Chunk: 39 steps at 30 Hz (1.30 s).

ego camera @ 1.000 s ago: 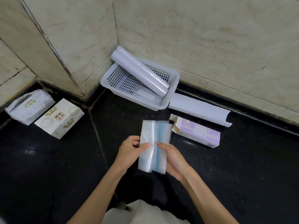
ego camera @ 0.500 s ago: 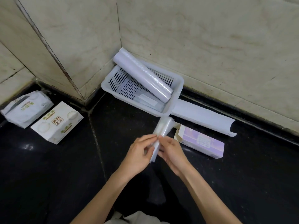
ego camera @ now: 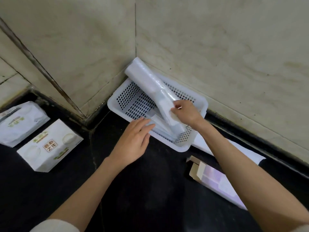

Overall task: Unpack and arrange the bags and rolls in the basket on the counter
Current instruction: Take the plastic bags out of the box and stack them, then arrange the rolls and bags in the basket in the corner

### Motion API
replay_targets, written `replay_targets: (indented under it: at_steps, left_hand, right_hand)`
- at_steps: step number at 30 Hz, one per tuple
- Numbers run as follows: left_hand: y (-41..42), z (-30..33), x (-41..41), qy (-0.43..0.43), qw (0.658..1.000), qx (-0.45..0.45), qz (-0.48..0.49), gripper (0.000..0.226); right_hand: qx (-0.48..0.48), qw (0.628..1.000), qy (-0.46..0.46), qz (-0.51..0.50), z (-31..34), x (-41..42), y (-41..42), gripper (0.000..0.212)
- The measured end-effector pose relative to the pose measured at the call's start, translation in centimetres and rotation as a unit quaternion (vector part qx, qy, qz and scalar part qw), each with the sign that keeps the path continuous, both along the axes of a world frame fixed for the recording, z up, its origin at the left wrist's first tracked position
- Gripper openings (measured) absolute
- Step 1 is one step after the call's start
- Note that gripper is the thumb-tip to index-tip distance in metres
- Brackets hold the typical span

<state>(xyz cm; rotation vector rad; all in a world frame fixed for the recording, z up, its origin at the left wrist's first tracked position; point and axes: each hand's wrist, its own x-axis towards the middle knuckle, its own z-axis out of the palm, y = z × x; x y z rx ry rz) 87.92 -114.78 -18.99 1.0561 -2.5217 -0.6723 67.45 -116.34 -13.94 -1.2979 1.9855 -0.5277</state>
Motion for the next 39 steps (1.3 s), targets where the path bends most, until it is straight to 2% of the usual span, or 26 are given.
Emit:
replay_targets:
  at_steps: [2, 5, 7, 9, 12, 15, 19, 23, 28, 31, 33, 35, 39]
  left_hand:
    - [-0.8, -1.3, 0.8, -0.034, 0.999, -0.022, -0.024, 0.037]
    - [-0.8, -2.5, 1.4, -0.061, 0.996, -0.034, -0.051, 0.042]
    - [-0.8, -2.9, 1.6, -0.079, 0.994, -0.042, -0.06, 0.047]
    - [-1.0, -3.1, 1.8, -0.091, 0.992, -0.056, -0.067, 0.05]
    - [-1.2, -3.2, 2.1, -0.106, 0.989, -0.07, -0.081, 0.053]
    - [-1.2, -3.1, 2.3, -0.143, 0.982, -0.079, -0.096, 0.059]
    - [-1.2, -2.3, 2.4, -0.213, 0.97, -0.062, -0.095, 0.063]
    - [0.2, -0.5, 2.8, -0.247, 0.967, -0.005, -0.065, 0.062]
    - [3.7, 0.7, 7.2, -0.241, 0.97, 0.041, -0.011, 0.06]
    - [5.7, 0.4, 11.4, -0.236, 0.968, 0.069, 0.042, 0.058]
    - [6.9, -0.2, 14.3, -0.232, 0.965, 0.094, 0.081, 0.057]
    - [7.5, -0.8, 16.9, -0.228, 0.96, 0.106, 0.12, 0.057]
    - [6.2, -1.2, 21.2, -0.218, 0.951, 0.083, 0.205, 0.063]
  right_hand:
    - [0.051, 0.997, 0.026, 0.045, -2.1, 0.5, -1.1, 0.025]
    - [0.077, 0.994, 0.05, 0.06, -5.7, 1.4, -1.5, 0.019]
    - [0.067, 0.994, 0.066, 0.05, -7.3, 1.9, -1.1, 0.018]
    - [0.041, 0.99, 0.124, 0.055, -8.3, 2.2, -0.6, 0.023]
    - [-0.006, 0.966, 0.235, 0.108, -8.9, 2.4, -0.2, 0.019]
    - [-0.003, 0.945, 0.286, 0.158, -8.9, 2.5, 0.1, 0.016]
    - [0.053, 0.963, 0.207, 0.163, -7.7, 2.0, 0.9, 0.016]
    - [0.073, 0.972, 0.139, 0.173, -5.2, 2.3, 2.9, 0.036]
    - [-0.041, 0.974, 0.145, 0.169, -2.5, 5.2, 5.7, 0.041]
    - [-0.127, 0.956, 0.15, 0.216, -2.0, 9.3, 7.2, 0.043]
    - [-0.143, 0.942, 0.153, 0.263, -2.4, 12.3, 7.9, 0.046]
    - [-0.111, 0.928, 0.163, 0.316, -3.6, 15.0, 8.4, 0.051]
    - [0.018, 0.906, 0.202, 0.372, -7.1, 18.9, 8.2, 0.063]
